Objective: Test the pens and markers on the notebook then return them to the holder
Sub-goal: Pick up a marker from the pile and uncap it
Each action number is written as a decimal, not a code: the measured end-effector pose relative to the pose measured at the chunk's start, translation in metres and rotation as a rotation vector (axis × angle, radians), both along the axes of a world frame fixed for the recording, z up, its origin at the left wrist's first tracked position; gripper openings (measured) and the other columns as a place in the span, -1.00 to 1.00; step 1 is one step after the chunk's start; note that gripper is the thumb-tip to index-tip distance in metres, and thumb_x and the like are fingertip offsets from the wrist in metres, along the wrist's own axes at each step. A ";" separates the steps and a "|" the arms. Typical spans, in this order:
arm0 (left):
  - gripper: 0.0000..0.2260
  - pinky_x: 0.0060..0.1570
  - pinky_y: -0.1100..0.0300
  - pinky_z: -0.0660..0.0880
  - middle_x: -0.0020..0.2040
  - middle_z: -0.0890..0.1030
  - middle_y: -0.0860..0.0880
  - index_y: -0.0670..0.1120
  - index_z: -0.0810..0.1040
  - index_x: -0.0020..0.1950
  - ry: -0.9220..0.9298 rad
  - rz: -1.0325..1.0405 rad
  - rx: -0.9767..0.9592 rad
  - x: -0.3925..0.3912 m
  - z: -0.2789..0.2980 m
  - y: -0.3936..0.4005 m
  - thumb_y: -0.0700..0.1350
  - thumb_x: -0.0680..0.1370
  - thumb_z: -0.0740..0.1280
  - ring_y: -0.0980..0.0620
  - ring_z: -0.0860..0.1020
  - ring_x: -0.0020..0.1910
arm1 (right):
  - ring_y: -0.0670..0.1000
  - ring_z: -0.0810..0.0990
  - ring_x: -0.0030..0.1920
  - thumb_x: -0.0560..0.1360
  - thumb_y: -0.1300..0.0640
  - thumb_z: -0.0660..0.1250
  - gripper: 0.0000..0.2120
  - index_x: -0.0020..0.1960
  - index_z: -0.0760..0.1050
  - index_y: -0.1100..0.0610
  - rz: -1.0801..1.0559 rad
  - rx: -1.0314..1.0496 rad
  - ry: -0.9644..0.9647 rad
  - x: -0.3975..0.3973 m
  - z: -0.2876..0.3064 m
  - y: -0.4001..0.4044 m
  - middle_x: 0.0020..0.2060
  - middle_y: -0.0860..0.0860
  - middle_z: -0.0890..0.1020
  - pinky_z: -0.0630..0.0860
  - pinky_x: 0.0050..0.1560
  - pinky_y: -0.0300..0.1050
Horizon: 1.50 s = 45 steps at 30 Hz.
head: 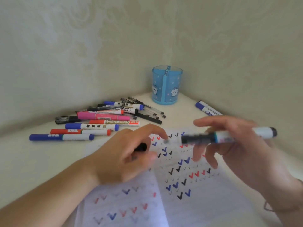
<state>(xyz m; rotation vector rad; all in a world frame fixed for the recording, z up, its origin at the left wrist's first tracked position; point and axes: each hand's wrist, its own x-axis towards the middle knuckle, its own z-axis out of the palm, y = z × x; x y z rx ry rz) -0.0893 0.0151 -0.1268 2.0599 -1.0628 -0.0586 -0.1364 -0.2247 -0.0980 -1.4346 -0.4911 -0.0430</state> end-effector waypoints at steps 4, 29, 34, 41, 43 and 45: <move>-0.68 -0.30 0.21 0.36 -0.27 0.45 0.06 0.13 0.41 0.27 -0.071 0.057 -0.061 0.004 -0.005 0.000 -0.07 0.57 0.04 0.04 0.40 -0.34 | 0.04 0.46 -0.53 0.14 -0.07 0.64 -0.63 -0.28 0.58 0.13 -0.129 -0.210 0.162 -0.007 -0.003 -0.010 -0.50 0.11 0.57 0.35 -0.53 -0.26; -0.77 -0.08 0.36 0.50 -0.09 0.61 0.21 0.06 0.63 0.08 -0.283 0.065 0.007 0.009 -0.009 -0.006 -0.06 0.44 0.51 0.21 0.59 -0.11 | -0.10 0.55 -0.51 0.35 0.39 0.44 -0.64 -0.46 0.29 0.31 -0.403 -0.519 0.101 -0.023 -0.035 -0.005 -0.52 0.22 0.46 0.36 -0.47 -0.28; -0.76 -0.04 0.34 0.53 -0.07 0.66 0.16 -0.03 0.64 0.13 -0.278 0.051 -0.038 0.008 -0.008 -0.007 -0.01 0.49 0.44 0.23 0.63 -0.09 | -0.13 0.42 -0.59 0.32 0.25 0.57 -0.62 -0.45 0.37 0.17 -0.392 -0.353 0.109 -0.020 -0.030 -0.005 -0.56 0.05 0.54 0.29 -0.54 -0.33; -0.74 -0.03 0.40 0.51 -0.04 0.68 0.17 0.02 0.62 0.14 -0.258 0.084 -0.040 0.005 -0.006 -0.007 0.05 0.49 0.41 0.30 0.61 -0.06 | 0.15 0.46 -0.48 0.22 -0.01 0.34 -0.73 -0.18 0.68 0.09 -0.130 -0.065 0.114 -0.022 -0.024 -0.013 -0.37 0.20 0.65 0.13 -0.54 0.13; -0.76 -0.04 0.46 0.47 -0.06 0.67 0.18 -0.01 0.63 0.11 -0.263 0.081 -0.045 0.004 -0.006 -0.008 0.03 0.48 0.43 0.32 0.60 -0.08 | 0.16 0.47 -0.50 0.26 0.01 0.25 -0.69 -0.13 0.68 0.06 -0.141 -0.090 0.099 -0.021 -0.026 -0.013 -0.30 0.24 0.68 0.10 -0.56 0.17; -0.78 -0.04 0.49 0.44 -0.07 0.64 0.21 0.00 0.63 0.10 -0.263 0.075 -0.061 0.002 -0.005 -0.009 0.01 0.48 0.43 0.34 0.59 -0.08 | 0.16 0.47 -0.52 0.27 0.01 0.27 -0.73 -0.11 0.65 0.02 -0.143 -0.114 0.101 -0.019 -0.028 -0.010 -0.27 0.23 0.69 0.09 -0.56 0.13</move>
